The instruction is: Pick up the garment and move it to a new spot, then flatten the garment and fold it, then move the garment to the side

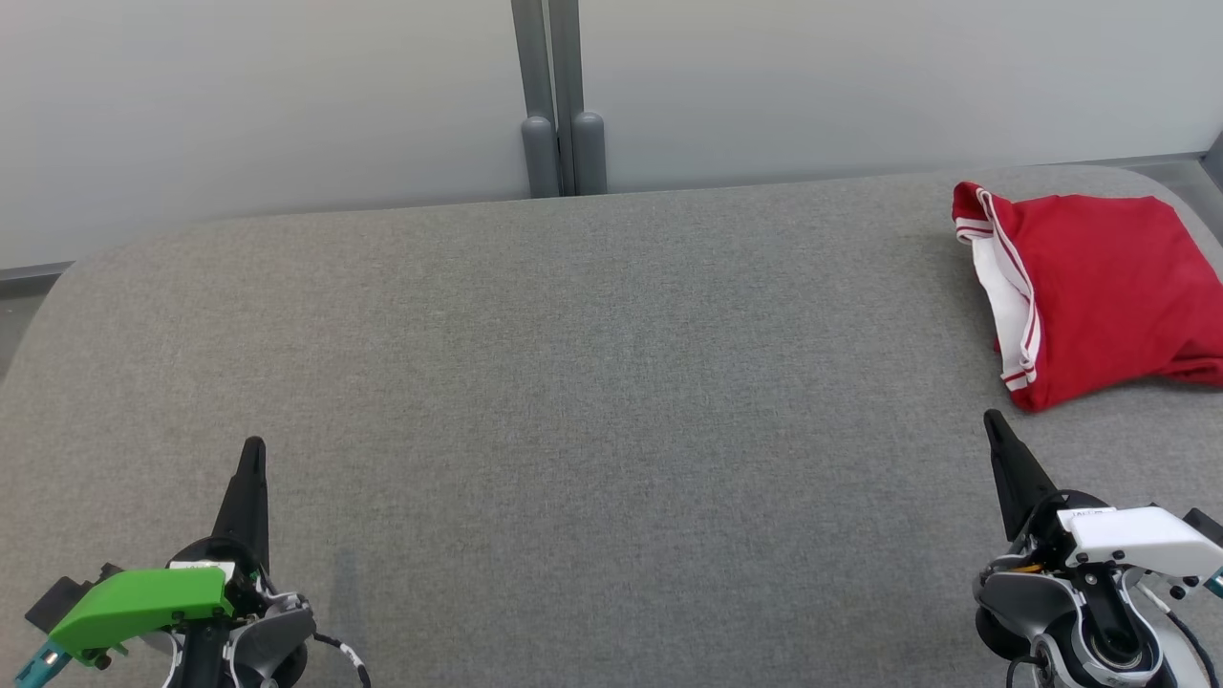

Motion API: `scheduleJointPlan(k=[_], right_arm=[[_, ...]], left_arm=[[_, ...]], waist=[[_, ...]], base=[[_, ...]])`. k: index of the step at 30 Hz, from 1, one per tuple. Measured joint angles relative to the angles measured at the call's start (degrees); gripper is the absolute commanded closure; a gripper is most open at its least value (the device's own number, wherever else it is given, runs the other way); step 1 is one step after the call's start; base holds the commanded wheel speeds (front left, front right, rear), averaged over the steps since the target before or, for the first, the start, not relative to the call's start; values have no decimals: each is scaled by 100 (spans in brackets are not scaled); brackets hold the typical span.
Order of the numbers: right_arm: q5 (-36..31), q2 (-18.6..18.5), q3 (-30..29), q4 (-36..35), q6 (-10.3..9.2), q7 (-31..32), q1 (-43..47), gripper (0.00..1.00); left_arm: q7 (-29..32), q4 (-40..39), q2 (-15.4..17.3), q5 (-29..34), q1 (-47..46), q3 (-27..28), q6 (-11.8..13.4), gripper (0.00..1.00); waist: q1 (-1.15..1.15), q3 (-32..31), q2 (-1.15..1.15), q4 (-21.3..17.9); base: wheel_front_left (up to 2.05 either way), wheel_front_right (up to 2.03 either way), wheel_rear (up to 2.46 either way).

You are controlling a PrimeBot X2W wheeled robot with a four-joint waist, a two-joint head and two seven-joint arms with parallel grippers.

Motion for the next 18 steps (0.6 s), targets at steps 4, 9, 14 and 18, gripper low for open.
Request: scheduleJointPlan(k=[4, 9, 14, 18], right_arm=[[0, 0, 0, 0, 0, 0, 0, 100], [0, 0, 0, 0, 0, 0, 0, 100], [0, 0, 0, 0, 0, 0, 0, 100], [0, 0, 0, 0, 0, 0, 0, 100]], left_arm=[[0, 0, 0, 0, 0, 0, -1, 100], [0, 0, 0, 0, 0, 1, 0, 100], [1, 0, 0, 0, 0, 1, 0, 100], [1, 0, 0, 0, 0, 1, 0, 100]], waist=[[0, 0, 0, 0], [0, 0, 0, 0], [0, 0, 0, 0], [0, 0, 0, 0]], base=[[0, 0, 0], [0, 0, 0], [0, 0, 0], [0, 0, 0]])
